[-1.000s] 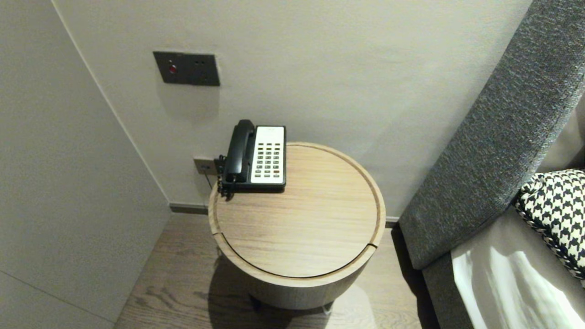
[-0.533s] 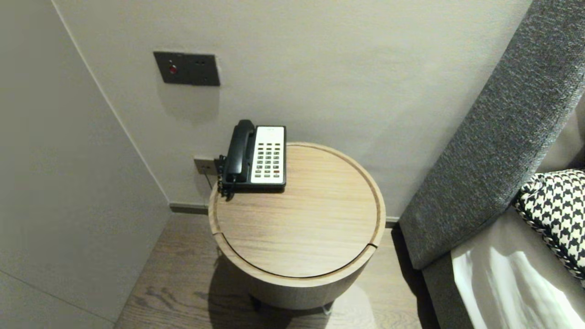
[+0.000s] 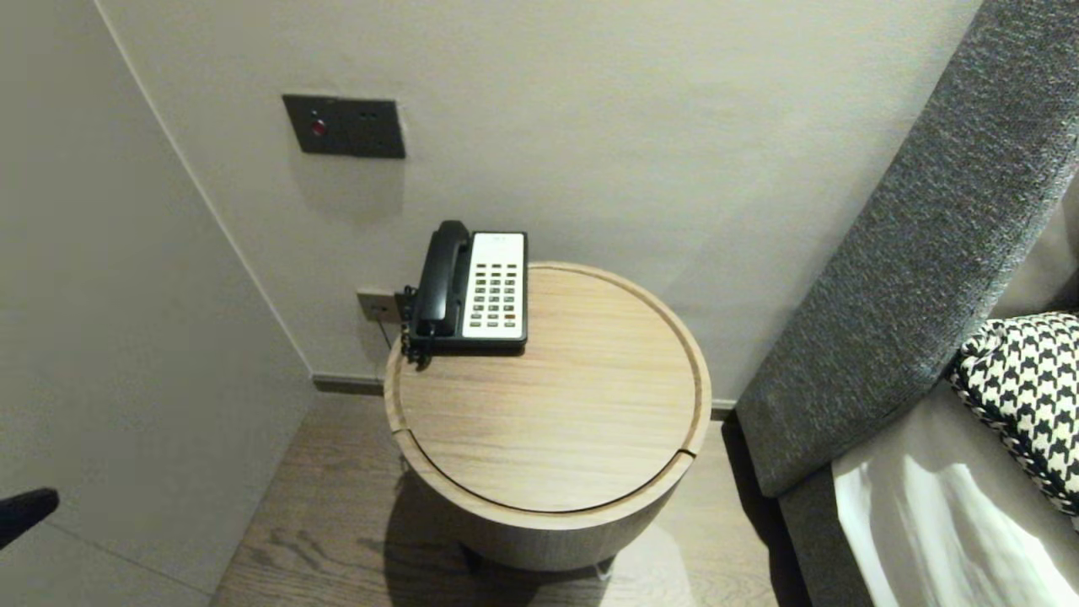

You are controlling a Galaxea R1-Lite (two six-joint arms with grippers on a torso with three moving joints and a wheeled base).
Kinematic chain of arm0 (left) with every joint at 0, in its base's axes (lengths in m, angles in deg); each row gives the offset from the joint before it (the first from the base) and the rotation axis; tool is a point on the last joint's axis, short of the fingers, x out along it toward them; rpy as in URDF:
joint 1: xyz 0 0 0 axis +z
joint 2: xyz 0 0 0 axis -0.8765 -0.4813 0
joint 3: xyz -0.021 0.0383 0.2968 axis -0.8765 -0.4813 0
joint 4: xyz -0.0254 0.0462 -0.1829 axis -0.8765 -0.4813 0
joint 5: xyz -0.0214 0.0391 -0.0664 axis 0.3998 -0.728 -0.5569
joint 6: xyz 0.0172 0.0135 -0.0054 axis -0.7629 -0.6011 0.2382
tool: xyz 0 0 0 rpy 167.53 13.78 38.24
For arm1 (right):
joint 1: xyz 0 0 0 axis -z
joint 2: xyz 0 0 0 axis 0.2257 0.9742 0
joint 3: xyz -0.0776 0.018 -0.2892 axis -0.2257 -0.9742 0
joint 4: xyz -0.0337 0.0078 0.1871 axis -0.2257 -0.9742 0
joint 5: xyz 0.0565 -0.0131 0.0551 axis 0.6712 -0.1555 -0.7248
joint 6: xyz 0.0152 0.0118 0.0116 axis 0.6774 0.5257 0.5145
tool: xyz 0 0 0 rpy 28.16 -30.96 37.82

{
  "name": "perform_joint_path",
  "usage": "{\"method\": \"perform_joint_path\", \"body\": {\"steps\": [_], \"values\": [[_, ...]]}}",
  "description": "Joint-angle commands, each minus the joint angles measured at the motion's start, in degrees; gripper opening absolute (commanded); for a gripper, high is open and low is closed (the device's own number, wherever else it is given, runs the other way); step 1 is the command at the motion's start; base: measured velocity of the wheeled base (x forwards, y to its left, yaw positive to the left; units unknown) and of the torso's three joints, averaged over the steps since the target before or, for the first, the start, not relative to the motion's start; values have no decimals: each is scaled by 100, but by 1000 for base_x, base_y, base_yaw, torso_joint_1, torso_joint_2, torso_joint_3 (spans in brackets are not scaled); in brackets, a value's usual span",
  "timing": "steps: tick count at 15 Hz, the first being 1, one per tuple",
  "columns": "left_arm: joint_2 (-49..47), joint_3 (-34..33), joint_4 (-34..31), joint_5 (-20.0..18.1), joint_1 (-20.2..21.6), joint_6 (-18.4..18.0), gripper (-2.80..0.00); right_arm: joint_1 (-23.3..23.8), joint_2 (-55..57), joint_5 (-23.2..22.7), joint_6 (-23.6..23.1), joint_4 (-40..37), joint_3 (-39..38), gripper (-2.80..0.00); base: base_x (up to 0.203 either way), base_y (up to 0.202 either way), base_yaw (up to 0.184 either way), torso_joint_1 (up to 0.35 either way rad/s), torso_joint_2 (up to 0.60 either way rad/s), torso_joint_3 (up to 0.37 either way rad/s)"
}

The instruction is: Open the nightstand drawer

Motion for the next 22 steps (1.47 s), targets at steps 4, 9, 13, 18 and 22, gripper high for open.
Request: {"method": "perform_joint_path", "body": {"steps": [4, 9, 13, 18, 22], "values": [[-2566, 1766, -1072, 159, -2180, 2176, -280, -1, -4, -4, -1, 5, -229, -280, 0, 0, 0, 0, 0, 0], [-4021, 2554, -839, 459, -3320, 3681, -280, -1, -4, -4, -1, 5, -229, -280, 0, 0, 0, 0, 0, 0], [-4601, 2624, -199, 707, -3581, 3986, -280, -1, -4, -4, -1, 5, -229, -280, 0, 0, 0, 0, 0, 0], [-5080, 2553, -103, 857, -3877, 4003, -280, -1, -4, 5, -1, 5, -229, -280, 0, 0, 0, 0, 0, 0], [-5397, 2531, 245, 968, -3949, 3990, -280, -1, -4, -3, -1, 5, -229, -280, 0, 0, 0, 0, 0, 0]]}}
